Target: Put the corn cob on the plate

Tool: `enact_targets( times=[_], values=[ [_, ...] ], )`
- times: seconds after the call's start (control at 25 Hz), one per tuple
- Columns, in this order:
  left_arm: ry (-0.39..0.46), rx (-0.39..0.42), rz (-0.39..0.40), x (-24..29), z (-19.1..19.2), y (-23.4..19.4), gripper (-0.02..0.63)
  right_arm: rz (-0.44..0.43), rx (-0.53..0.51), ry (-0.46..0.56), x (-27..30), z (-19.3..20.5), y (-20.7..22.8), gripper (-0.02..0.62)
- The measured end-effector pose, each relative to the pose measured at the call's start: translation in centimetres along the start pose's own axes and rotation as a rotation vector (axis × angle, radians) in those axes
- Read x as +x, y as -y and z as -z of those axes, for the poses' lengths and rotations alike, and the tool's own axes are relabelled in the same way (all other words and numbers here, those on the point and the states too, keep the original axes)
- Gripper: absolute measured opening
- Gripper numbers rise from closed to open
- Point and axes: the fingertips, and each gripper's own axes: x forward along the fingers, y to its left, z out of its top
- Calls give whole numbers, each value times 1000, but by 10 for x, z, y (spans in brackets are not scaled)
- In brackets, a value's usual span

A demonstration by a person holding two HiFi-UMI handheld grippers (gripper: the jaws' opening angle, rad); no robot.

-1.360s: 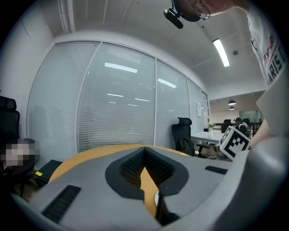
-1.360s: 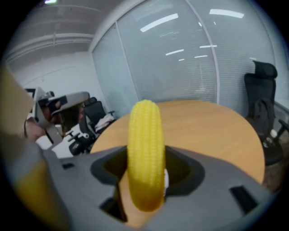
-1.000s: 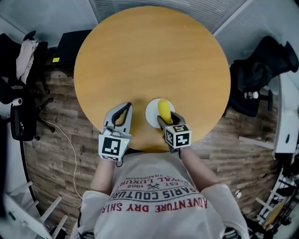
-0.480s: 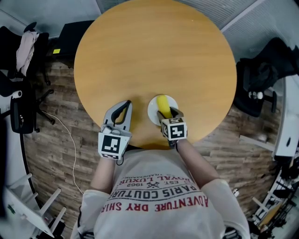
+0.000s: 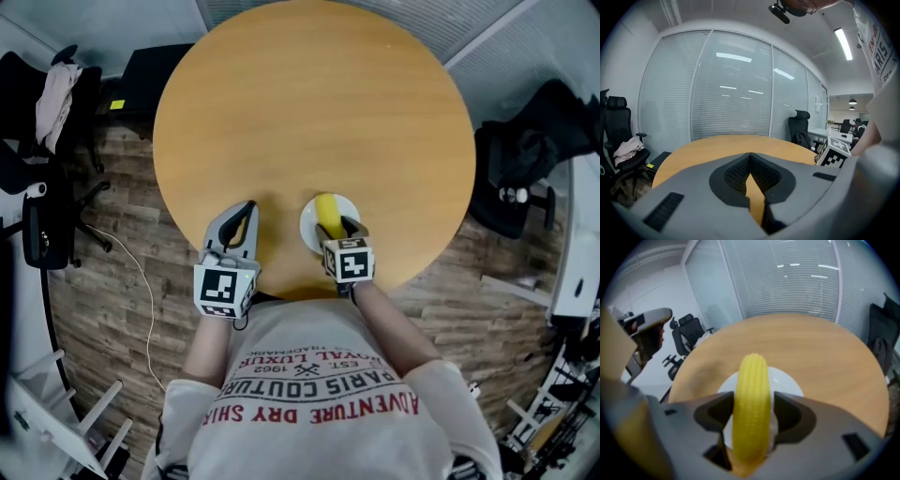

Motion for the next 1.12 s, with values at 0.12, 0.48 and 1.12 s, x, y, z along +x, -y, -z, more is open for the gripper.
enact_targets(
  times=[0.12, 0.48, 1.12],
  values=[
    [9, -6, -5, 0, -3, -2, 32, 14, -19, 3, -4, -1, 2, 268],
    [42, -1, 31, -6, -16, 6, 32, 28, -77, 196, -55, -39, -1, 214],
    [128, 105, 162, -28, -72, 60, 32, 131, -75, 719, -211, -124, -12, 32]
  ],
)
